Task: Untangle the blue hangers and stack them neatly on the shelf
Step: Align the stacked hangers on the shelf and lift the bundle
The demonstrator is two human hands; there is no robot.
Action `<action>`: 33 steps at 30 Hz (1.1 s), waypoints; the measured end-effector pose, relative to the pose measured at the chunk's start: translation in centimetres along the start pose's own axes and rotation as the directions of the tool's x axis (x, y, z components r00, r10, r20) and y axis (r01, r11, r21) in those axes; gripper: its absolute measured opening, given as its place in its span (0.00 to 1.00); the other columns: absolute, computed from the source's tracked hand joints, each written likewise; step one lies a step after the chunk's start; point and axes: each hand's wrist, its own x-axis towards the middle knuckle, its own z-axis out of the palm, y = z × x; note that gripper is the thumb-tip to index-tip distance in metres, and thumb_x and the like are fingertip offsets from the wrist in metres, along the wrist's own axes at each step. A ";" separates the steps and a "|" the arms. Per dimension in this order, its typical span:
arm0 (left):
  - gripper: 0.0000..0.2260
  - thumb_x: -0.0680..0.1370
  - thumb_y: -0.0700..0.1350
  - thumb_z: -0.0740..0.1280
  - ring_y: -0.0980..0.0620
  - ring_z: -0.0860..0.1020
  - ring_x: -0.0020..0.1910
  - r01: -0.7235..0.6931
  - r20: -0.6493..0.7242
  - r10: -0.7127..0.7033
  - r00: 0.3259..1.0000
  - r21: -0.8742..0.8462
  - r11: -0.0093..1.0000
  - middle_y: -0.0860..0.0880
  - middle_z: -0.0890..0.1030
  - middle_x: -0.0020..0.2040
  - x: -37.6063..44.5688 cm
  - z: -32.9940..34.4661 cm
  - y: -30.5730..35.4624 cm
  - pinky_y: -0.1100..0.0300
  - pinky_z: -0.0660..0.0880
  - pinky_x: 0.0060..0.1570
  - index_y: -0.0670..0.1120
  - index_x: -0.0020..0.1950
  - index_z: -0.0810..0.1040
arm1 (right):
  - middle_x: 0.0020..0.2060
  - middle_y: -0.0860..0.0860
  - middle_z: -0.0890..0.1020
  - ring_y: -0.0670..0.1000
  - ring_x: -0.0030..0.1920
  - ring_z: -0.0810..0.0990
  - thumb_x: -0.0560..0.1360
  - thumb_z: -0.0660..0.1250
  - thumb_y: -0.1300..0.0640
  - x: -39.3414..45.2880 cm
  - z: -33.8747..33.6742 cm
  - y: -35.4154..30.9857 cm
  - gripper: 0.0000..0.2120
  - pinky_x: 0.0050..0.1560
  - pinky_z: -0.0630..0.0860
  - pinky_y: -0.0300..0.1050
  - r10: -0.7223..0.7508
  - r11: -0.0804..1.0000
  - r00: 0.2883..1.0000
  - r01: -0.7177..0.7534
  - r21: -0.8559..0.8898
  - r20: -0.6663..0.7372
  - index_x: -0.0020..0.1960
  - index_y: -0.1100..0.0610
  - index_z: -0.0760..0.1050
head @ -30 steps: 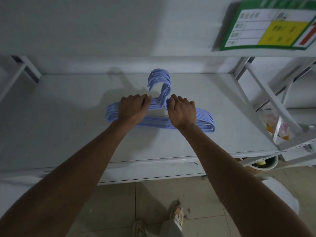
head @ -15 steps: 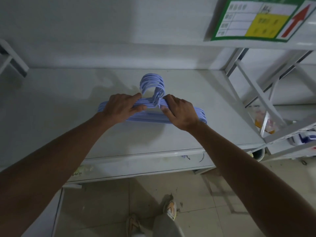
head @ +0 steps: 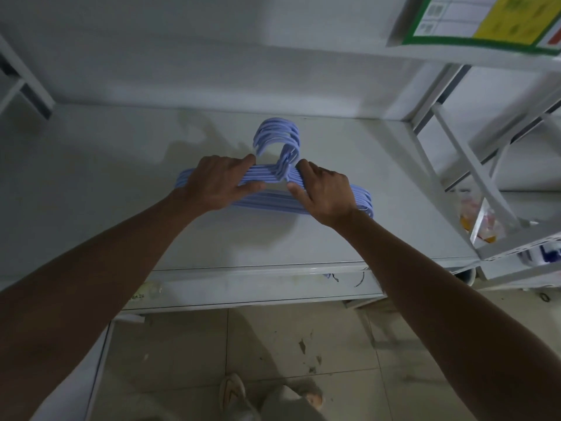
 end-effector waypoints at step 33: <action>0.35 0.71 0.79 0.49 0.51 0.79 0.50 0.947 0.379 -0.869 0.319 -0.101 0.304 0.58 0.80 0.45 -26.6 -32.7 18.0 0.60 0.73 0.49 0.54 0.52 0.80 | 0.18 0.44 0.66 0.46 0.22 0.63 0.74 0.45 0.20 -1.4 -15.5 -24.8 0.36 0.35 0.62 0.46 -0.651 0.702 0.564 0.193 0.685 0.508 0.30 0.52 0.61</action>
